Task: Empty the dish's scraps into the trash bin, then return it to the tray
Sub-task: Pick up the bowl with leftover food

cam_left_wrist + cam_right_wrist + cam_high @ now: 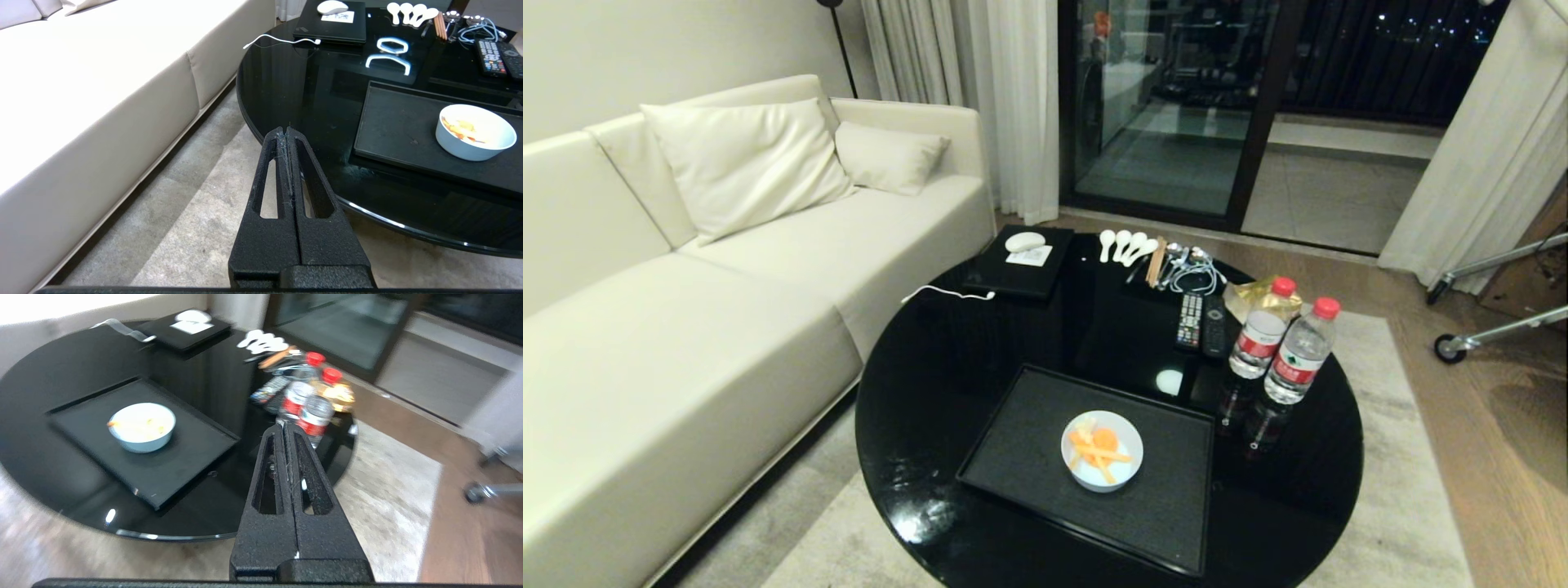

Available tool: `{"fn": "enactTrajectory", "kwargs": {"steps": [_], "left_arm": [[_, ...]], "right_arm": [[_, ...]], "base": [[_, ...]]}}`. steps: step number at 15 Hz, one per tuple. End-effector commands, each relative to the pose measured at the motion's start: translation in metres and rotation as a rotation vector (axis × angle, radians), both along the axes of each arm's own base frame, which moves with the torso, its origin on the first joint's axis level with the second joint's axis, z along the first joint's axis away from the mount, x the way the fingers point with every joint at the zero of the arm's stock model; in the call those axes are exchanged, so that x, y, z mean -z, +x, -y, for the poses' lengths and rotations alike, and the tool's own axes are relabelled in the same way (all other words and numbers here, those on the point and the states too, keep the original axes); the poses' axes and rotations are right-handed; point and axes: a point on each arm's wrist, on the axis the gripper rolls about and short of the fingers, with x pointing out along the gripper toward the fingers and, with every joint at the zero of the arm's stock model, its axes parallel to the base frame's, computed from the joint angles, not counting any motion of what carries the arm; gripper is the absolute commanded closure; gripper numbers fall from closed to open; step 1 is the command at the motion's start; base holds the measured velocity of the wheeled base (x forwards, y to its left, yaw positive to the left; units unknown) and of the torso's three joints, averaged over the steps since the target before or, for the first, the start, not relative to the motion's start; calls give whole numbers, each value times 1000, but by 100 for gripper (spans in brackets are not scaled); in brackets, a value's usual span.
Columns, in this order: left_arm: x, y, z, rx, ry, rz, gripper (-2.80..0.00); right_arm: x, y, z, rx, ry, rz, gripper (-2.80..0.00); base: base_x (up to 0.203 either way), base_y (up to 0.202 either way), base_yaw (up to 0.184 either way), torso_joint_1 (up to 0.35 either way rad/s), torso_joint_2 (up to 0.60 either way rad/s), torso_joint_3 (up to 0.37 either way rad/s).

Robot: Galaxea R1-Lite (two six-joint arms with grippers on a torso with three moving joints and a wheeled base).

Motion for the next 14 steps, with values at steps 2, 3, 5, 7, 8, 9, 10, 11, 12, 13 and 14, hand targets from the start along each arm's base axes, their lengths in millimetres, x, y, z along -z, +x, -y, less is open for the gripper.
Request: {"fn": "enactTrajectory", "kwargs": {"steps": [2, 3, 5, 7, 8, 9, 10, 11, 12, 13, 14], "left_arm": [[0, 0, 0, 0, 0, 1, 0], [0, 0, 0, 0, 0, 1, 0], [0, 0, 0, 0, 0, 1, 0], [0, 0, 0, 0, 0, 1, 0], [0, 0, 0, 0, 0, 1, 0], [0, 0, 0, 0, 0, 1, 0], [0, 0, 0, 0, 0, 1, 0], [0, 0, 0, 0, 0, 1, 0], [0, 0, 0, 0, 0, 1, 0], [0, 0, 0, 0, 0, 1, 0], [0, 0, 0, 0, 0, 1, 0]], "right_arm": [[-35, 38, -1, -71, -27, -149, 0], [-45, 52, -2, -94, -29, -177, 0], [-61, 84, -3, -165, -26, -238, 0], [-70, 119, -8, -250, -24, -307, 0], [-73, 139, -13, -297, -28, -341, 0], [-75, 160, -20, -347, -32, -372, 0], [-76, 181, -29, -393, -39, -398, 0], [-75, 202, -38, -430, -44, -426, 0], [-72, 223, -48, -460, -49, -457, 0], [-68, 243, -58, -483, -46, -489, 0], [-65, 259, -69, -502, -23, -526, 0]], "base": [[0, 0, 0, 0, 0, 0], [0, 0, 0, 0, 0, 0], [0, 0, 0, 0, 0, 0], [0, 0, 0, 0, 0, 0], [0, 0, 0, 0, 0, 0], [0, 0, 0, 0, 0, 0], [0, 0, 0, 0, 0, 0], [0, 0, 0, 0, 0, 0], [0, 0, 0, 0, 0, 0], [0, 0, 0, 0, 0, 0], [0, 0, 0, 0, 0, 0]]}}
